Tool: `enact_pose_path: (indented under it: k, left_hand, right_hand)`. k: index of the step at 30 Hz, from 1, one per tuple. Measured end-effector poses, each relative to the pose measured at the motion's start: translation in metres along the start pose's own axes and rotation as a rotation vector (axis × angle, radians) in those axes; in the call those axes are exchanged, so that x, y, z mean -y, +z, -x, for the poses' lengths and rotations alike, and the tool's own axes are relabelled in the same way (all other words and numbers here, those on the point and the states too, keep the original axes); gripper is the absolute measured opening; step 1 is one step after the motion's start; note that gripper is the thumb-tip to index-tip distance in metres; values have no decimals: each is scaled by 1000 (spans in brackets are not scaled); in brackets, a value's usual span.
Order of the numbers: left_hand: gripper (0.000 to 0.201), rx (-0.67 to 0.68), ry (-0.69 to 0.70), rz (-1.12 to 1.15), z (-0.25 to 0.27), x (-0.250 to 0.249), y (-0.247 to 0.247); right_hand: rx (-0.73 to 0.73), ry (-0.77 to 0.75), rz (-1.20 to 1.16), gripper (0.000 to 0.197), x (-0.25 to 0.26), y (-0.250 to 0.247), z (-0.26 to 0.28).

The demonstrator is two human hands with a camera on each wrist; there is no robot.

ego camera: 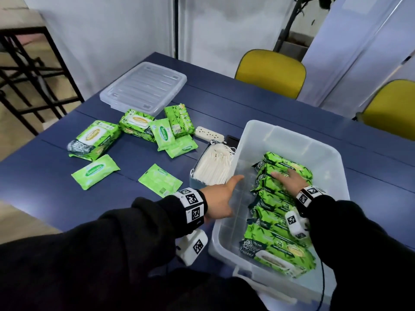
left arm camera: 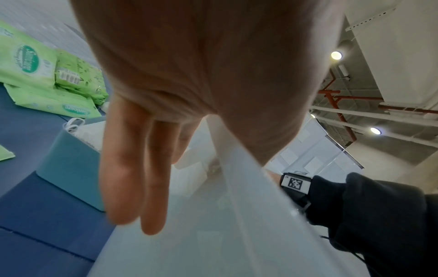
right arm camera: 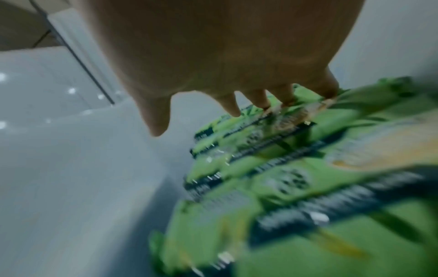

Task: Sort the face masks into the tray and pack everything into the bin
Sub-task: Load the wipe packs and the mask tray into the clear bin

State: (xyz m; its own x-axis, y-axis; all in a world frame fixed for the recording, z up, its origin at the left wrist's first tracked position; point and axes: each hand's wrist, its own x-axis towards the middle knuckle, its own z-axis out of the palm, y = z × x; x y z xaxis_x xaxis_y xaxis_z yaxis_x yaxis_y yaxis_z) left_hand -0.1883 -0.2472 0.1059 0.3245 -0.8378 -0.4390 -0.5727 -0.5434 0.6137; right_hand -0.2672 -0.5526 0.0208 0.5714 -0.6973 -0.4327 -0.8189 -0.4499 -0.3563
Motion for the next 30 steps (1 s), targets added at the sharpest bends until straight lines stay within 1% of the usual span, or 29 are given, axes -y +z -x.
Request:
enact_pose_path:
  k: [3, 5, 7, 8, 10, 12, 14, 16, 19, 21, 23, 25, 27, 28, 30]
  left_hand:
    - [111, 29, 58, 139, -2, 13, -3]
    - [113, -28, 115, 203, -4, 30, -2]
    - [105, -138, 170, 289, -1, 51, -12]
    - [99, -191, 171, 316, -1, 65, -18]
    - [91, -274, 142, 354, 1, 101, -41]
    - [87, -338, 51, 365, 5, 143, -70]
    - [75, -413, -85, 323, 13, 186, -100]
    - [67, -488, -186, 293, 24, 233, -130]
    - [60, -590, -310, 296, 39, 305, -166]
    - [58, -640, -403, 269, 48, 353, -185]
    - [57, -667, -481, 241, 57, 395, -199]
    - [59, -668, -544, 226, 62, 436, -209]
    - [65, -661, -588, 219, 64, 471, -216]
    - [68, -656, -602, 223, 64, 484, -217]
    - [74, -647, -634, 243, 61, 509, -221]
  right_hand:
    - [-178, -60, -322, 70, 33, -20, 9]
    - [-250, -186, -526, 50, 64, -23, 22]
    - [-272, -314, -683, 31, 103, -21, 42]
    - [-257, -372, -741, 25, 124, -19, 55]
    - [-191, -471, -818, 21, 171, -11, 80]
    - [-121, -551, -846, 18, 216, 0, 98]
    - [-40, -569, -866, 15, 252, 15, 104]
    - [27, -537, -851, 16, 288, 34, 103]
    - [84, -499, -770, 18, 343, 63, 88]
    - [104, -493, -683, 20, 382, 86, 69]
    - [93, -493, -586, 26, 417, 109, 48]
    - [85, -499, -431, 34, 451, 133, 26]
    - [76, -527, -184, 40, 479, 156, 8]
    - [71, -550, -78, 41, 488, 167, -1]
    - [79, -563, 55, 40, 510, 187, -19]
